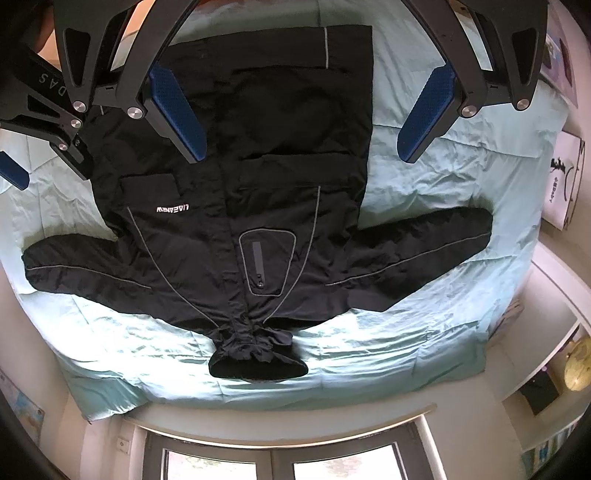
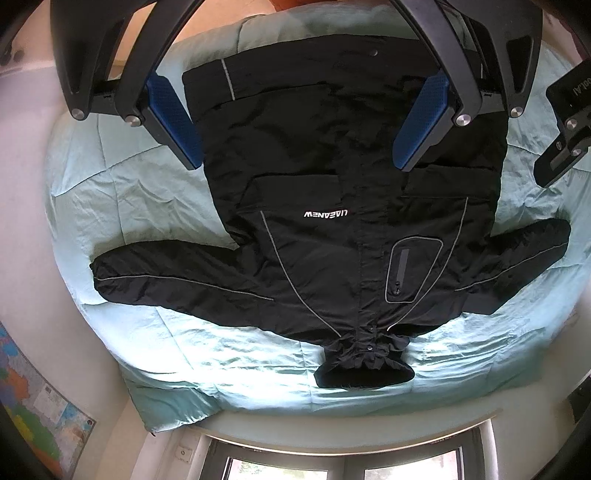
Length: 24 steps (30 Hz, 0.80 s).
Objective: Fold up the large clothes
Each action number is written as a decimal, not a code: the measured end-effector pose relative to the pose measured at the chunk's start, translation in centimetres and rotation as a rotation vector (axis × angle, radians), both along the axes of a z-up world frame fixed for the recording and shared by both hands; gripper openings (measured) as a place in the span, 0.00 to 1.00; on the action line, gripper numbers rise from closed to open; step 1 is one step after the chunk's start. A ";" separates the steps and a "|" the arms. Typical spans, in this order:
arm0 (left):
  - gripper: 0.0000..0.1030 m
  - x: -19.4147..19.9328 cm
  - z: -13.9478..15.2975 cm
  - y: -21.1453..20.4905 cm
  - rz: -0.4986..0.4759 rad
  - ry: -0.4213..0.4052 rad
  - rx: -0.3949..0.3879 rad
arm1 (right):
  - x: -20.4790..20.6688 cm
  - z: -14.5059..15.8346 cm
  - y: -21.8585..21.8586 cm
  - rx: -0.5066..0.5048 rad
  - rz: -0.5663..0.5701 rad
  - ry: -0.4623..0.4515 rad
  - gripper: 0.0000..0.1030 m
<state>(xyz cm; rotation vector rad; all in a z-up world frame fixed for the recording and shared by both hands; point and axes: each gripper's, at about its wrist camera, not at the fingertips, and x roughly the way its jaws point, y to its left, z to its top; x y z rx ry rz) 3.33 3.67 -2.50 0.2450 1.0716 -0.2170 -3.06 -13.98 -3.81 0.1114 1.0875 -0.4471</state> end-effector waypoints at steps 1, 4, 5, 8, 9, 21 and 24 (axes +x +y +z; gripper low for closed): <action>1.00 0.2 -0.1 0.2 -0.003 0.001 -0.001 | 0.1 0.0 0.2 -0.002 -0.004 0.001 1.00; 1.00 0.7 -0.1 0.8 -0.009 0.003 -0.004 | 0.5 0.0 0.8 -0.006 -0.014 -0.001 1.00; 1.00 0.9 -0.2 1.1 -0.011 0.004 -0.004 | 0.6 -0.1 1.0 -0.008 -0.020 0.001 1.00; 1.00 1.4 -0.5 1.7 -0.018 0.011 -0.009 | 1.0 -0.4 1.4 -0.006 -0.033 0.005 1.00; 1.00 1.6 -0.6 1.9 -0.019 0.013 -0.010 | 1.1 -0.5 1.6 -0.007 -0.035 0.006 1.00; 1.00 3.1 -1.8 3.6 0.014 0.043 -0.020 | 2.1 -1.1 2.9 -0.022 -0.021 0.013 1.00; 1.00 3.1 -1.5 3.4 0.034 0.028 -0.009 | 2.7 -0.9 2.4 -0.016 -0.008 -0.001 1.00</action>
